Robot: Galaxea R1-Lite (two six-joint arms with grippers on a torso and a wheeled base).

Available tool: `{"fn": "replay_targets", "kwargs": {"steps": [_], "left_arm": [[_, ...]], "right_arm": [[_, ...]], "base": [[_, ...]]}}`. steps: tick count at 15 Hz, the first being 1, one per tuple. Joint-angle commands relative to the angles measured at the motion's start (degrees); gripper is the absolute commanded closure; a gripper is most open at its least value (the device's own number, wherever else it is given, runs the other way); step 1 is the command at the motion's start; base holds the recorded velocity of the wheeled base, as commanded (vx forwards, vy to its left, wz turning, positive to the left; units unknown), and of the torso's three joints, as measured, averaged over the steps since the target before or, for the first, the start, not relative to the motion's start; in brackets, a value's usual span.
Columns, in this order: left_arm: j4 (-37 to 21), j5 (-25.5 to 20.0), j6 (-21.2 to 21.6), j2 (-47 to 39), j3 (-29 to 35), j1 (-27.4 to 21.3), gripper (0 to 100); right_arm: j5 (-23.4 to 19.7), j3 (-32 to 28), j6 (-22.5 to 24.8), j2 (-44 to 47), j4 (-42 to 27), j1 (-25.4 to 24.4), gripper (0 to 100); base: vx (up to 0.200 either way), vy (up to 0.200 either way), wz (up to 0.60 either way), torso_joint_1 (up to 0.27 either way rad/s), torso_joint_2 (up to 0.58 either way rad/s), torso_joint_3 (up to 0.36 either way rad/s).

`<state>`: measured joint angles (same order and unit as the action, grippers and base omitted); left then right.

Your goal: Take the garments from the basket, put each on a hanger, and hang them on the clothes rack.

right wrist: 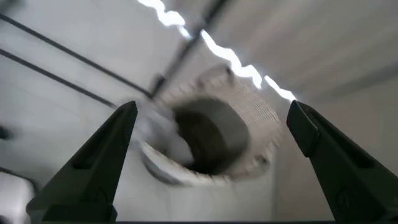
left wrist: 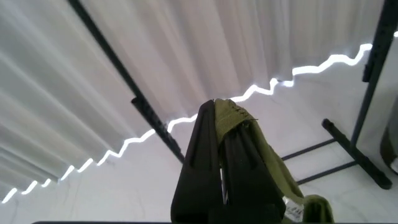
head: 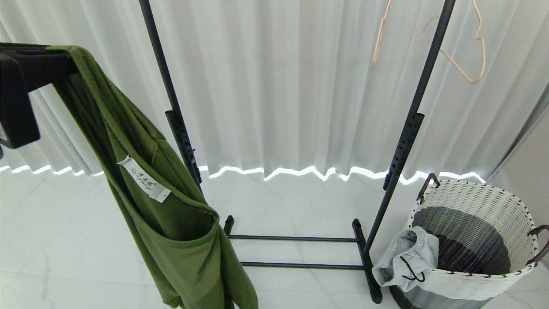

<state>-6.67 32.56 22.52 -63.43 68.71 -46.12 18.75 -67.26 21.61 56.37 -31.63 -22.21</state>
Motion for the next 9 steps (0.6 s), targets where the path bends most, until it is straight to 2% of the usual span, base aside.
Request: {"fn": "replay_targets", "kwargs": {"steps": [1,3,6,9], "left_arm": [[0.0,0.0,0.0,2.3,-0.9,1.0,100],[0.0,-0.3,0.1,2.3,-1.3,1.5,100],[0.0,-2.8,2.1,2.4,-0.9,1.4,100],[0.1,-2.8,3.1,2.7,-0.9,1.6,100]], "right_arm": [[0.5,3.2,2.2,-1.0,-0.6,8.9,0],[0.3,3.3,1.9,-1.5,-0.5,10.9,0],[0.1,3.6,-0.7,-2.7,0.0,11.3,0],[0.0,3.4,-2.1,-2.7,0.4,11.3,0]], "base": [[0.0,0.0,0.0,0.0,0.0,0.0],[0.0,0.0,0.0,0.0,0.0,0.0],[0.0,0.0,0.0,0.0,0.0,0.0],[0.0,0.0,0.0,0.0,0.0,0.0]]}}
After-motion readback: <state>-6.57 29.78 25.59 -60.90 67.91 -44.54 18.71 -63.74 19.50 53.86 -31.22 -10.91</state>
